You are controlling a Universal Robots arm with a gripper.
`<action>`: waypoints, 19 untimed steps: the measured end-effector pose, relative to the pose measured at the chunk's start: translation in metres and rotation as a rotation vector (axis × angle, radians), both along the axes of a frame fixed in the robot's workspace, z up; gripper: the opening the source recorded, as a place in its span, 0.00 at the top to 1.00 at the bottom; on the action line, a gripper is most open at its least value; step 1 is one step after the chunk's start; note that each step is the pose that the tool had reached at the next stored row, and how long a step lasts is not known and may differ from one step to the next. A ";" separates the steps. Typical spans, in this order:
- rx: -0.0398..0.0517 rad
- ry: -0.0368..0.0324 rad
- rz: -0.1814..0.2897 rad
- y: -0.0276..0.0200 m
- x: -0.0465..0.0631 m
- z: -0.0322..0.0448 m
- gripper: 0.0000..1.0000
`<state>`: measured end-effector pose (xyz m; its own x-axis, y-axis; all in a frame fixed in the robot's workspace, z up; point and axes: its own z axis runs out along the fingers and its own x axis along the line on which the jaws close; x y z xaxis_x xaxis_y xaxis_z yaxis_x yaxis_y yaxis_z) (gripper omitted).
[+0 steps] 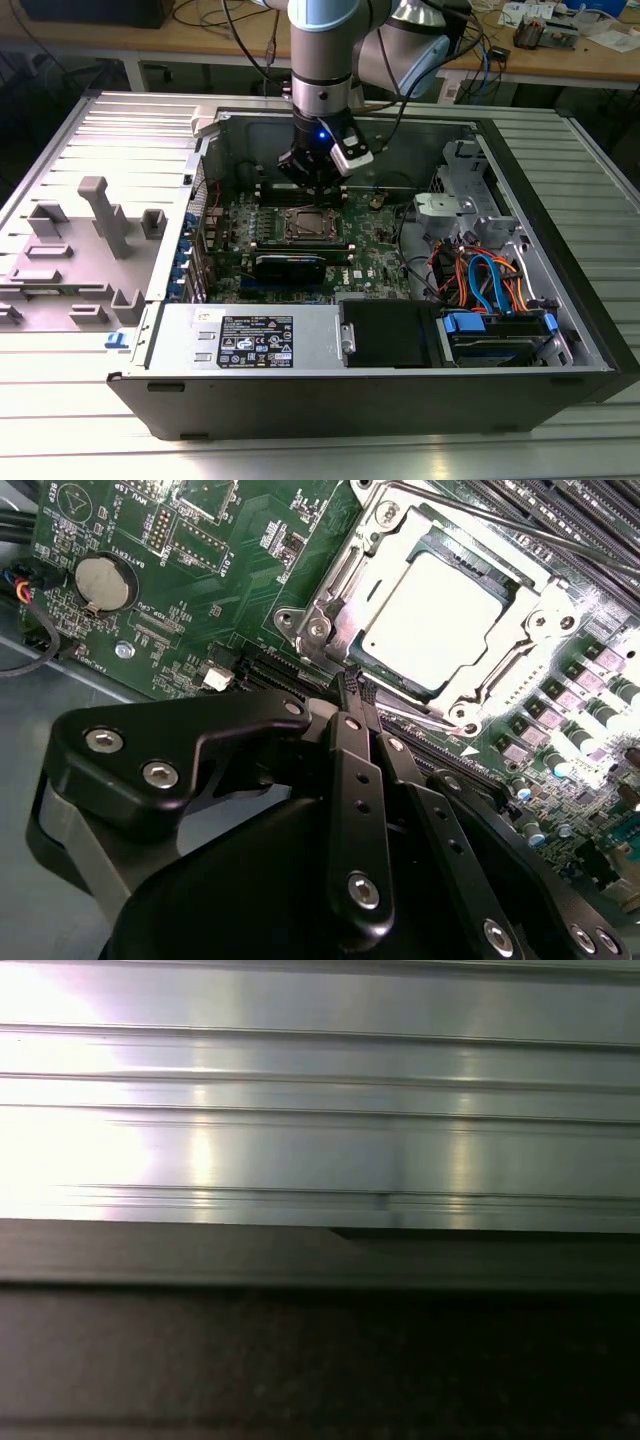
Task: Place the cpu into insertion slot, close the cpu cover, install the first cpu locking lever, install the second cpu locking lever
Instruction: 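Install the first cpu locking lever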
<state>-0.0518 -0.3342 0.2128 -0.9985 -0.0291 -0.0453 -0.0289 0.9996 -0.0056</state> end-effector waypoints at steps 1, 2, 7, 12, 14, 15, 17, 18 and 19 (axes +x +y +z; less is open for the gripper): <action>0.0000 0.0000 0.008 0.0000 0.000 0.0000 0.89; 0.0000 0.0000 0.018 0.0000 0.000 -0.0001 0.89; 0.0000 0.0000 0.033 0.0000 -0.001 -0.0004 0.89; 0.0000 0.0000 0.037 -0.0001 -0.001 -0.0006 0.89; 0.0000 0.0001 0.037 -0.0001 -0.001 -0.0007 0.89; 0.0002 -0.0001 0.037 0.0000 -0.001 -0.0011 0.89; 0.0001 -0.0001 0.037 0.0001 -0.001 -0.0021 0.89; 0.0001 -0.0001 0.037 0.0001 -0.001 -0.0029 0.89; 0.0001 0.0000 0.037 0.0002 -0.001 -0.0035 0.89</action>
